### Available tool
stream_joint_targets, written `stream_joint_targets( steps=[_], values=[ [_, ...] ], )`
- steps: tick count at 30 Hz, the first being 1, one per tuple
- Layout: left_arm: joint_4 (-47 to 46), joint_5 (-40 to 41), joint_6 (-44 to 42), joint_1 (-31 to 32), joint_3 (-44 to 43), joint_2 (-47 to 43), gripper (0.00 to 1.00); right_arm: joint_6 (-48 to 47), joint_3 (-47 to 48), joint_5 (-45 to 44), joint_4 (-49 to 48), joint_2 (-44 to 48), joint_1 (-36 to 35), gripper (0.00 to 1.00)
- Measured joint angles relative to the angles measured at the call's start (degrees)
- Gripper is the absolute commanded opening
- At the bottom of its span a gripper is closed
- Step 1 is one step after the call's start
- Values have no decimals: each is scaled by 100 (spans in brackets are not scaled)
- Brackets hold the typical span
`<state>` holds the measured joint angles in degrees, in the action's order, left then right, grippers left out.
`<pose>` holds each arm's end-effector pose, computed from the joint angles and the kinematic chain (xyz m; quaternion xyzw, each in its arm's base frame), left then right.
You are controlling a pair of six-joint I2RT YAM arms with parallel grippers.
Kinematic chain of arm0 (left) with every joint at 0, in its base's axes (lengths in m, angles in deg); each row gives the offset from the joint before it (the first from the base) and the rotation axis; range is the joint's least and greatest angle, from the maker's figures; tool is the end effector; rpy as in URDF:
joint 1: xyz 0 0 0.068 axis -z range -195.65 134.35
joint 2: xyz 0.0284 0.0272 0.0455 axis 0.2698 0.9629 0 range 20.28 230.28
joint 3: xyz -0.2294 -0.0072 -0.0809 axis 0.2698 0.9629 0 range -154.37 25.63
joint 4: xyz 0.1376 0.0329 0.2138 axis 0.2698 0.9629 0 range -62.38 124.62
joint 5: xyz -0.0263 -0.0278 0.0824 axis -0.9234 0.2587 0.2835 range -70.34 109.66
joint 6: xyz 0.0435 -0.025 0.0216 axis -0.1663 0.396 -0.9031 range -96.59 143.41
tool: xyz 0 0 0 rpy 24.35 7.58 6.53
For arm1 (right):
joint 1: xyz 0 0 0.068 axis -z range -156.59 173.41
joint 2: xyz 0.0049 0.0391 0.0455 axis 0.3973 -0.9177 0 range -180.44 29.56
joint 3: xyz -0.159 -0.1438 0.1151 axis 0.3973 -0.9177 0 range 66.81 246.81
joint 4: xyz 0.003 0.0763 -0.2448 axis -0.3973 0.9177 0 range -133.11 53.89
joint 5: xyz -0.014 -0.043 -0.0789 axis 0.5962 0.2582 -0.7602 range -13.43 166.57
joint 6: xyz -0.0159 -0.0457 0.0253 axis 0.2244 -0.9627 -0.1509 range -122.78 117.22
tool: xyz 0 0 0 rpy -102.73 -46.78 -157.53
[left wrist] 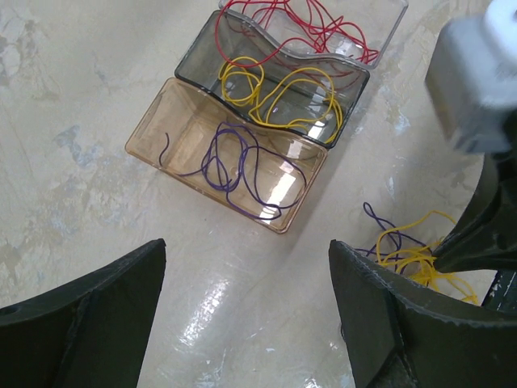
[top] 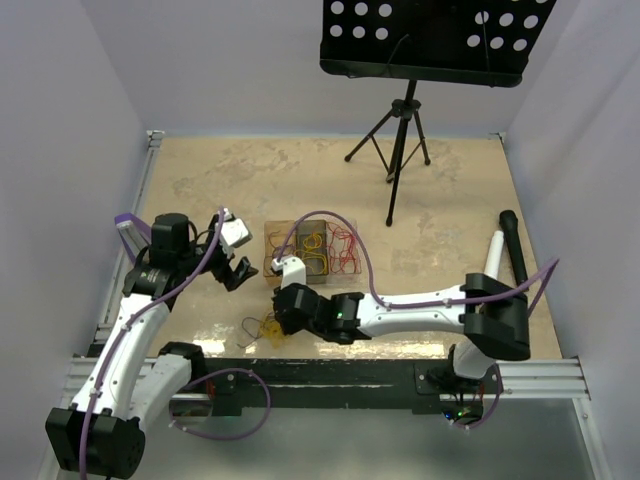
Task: Untangle the cables
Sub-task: Untie the cable.
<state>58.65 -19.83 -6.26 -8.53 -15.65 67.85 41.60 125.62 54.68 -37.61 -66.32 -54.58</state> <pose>0.1842 -0.0465 0.2571 0.4085 0.7530 -0.2152 0.4688 0.0863 0.3403 0.1761 -0.1869 0.8826 0.2621 0.3426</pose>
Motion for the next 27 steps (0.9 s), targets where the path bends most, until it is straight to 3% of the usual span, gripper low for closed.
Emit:
stream_joint_targets(
  steps=[13,27],
  values=[
    [175,-1169,11,0,-149,-223,98,-249,667,-485,750,1370,-90,0],
    [518,-2879,-76,-4,-315,-125,98,-553,1650,-490,1106,1410,-103,0]
  ],
)
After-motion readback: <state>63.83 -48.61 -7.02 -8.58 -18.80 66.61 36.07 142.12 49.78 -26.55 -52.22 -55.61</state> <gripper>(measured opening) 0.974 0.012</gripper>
